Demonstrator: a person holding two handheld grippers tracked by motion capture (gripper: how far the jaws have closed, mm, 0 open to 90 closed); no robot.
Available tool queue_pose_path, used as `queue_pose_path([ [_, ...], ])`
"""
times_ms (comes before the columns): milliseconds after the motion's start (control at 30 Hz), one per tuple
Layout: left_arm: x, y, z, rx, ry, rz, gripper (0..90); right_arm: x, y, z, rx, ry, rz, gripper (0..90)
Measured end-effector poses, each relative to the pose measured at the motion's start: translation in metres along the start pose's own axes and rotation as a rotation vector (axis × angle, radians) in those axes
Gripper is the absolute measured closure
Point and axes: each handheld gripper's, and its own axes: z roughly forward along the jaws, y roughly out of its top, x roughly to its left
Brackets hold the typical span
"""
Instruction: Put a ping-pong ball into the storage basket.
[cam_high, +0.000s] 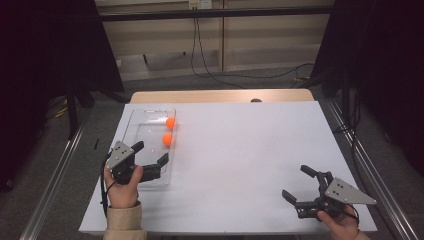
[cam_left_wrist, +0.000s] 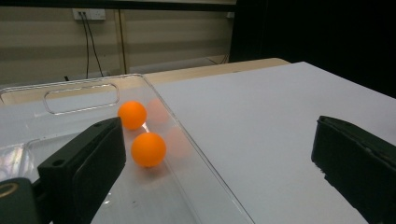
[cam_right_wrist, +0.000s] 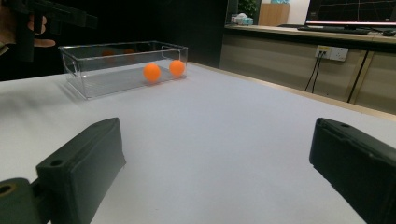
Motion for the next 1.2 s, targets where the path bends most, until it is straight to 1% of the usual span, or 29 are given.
queue_pose_path([
  [133, 0.000, -0.002, -0.001, 0.000, 0.009, 0.000, 3.0, 0.000, 0.000, 0.000, 0.000, 0.002, -0.001, 2.6],
  [333, -0.001, -0.003, -0.003, -0.006, -0.002, 0.006, 3.0, 0.000, 0.000, 0.000, 0.001, 0.000, -0.002, 2.6],
  [433, -0.002, -0.003, -0.005, -0.012, 0.000, 0.009, 3.0, 0.000, 0.000, 0.000, -0.001, 0.001, -0.003, 2.6],
  [800, -0.003, -0.008, -0.007, 0.000, -0.007, 0.017, 3.0, 0.000, 0.000, 0.000, -0.001, 0.000, -0.003, 2.6],
  [967, -0.002, -0.009, -0.009, 0.008, -0.003, 0.024, 3.0, 0.000, 0.000, 0.000, -0.001, 0.000, -0.003, 2.6],
  [1200, -0.001, -0.012, -0.011, 0.007, -0.001, 0.022, 3.0, 0.000, 0.000, 0.000, -0.001, 0.001, -0.002, 2.6],
])
